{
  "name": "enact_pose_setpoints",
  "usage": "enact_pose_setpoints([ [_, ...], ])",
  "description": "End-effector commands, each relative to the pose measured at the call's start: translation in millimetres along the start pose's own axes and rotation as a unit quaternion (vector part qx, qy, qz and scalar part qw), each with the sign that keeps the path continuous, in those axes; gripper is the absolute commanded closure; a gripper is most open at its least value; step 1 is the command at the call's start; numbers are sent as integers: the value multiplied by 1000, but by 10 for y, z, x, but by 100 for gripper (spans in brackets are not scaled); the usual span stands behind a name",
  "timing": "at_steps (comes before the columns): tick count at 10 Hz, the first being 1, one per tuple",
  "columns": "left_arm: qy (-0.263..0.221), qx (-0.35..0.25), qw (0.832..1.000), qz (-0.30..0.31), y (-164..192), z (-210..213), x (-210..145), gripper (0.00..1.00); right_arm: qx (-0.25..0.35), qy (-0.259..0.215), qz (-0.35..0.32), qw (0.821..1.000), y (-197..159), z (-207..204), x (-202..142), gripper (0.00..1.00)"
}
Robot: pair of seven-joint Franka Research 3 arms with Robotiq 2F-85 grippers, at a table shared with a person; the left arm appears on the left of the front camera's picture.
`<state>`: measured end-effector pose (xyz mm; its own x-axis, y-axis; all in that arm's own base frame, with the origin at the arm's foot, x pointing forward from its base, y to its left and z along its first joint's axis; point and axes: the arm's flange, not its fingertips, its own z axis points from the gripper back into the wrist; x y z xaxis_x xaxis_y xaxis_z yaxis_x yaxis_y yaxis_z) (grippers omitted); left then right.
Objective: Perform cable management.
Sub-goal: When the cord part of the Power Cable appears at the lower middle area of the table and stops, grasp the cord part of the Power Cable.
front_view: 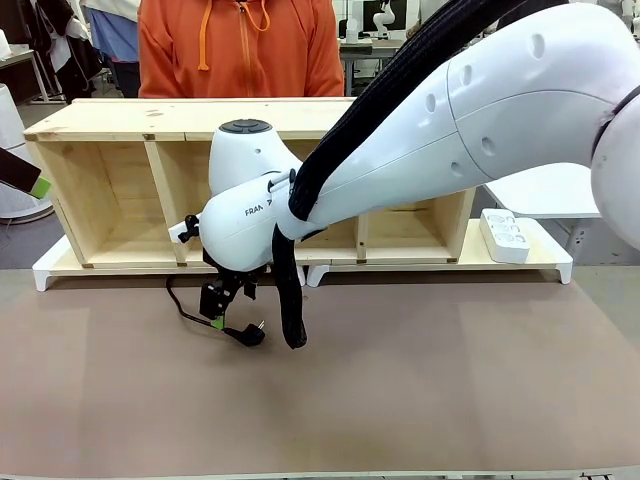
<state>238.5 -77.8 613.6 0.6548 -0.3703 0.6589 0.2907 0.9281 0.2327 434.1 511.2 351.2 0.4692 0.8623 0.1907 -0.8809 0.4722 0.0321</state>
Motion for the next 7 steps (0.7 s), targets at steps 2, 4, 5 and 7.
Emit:
enact_pose_setpoints([
  [2,-1,1,1000,2,0,-14,12,0,11,11,19,1000,67,-237,18,0],
  [4,-1,1,1000,2,0,-14,12,0,17,18,30,999,96,-384,11,0],
  [5,-1,1,1000,2,0,-14,12,0,19,21,37,999,95,-423,5,0],
  [7,-1,1,1000,2,0,-14,12,0,21,27,41,999,77,-471,-5,0],
])
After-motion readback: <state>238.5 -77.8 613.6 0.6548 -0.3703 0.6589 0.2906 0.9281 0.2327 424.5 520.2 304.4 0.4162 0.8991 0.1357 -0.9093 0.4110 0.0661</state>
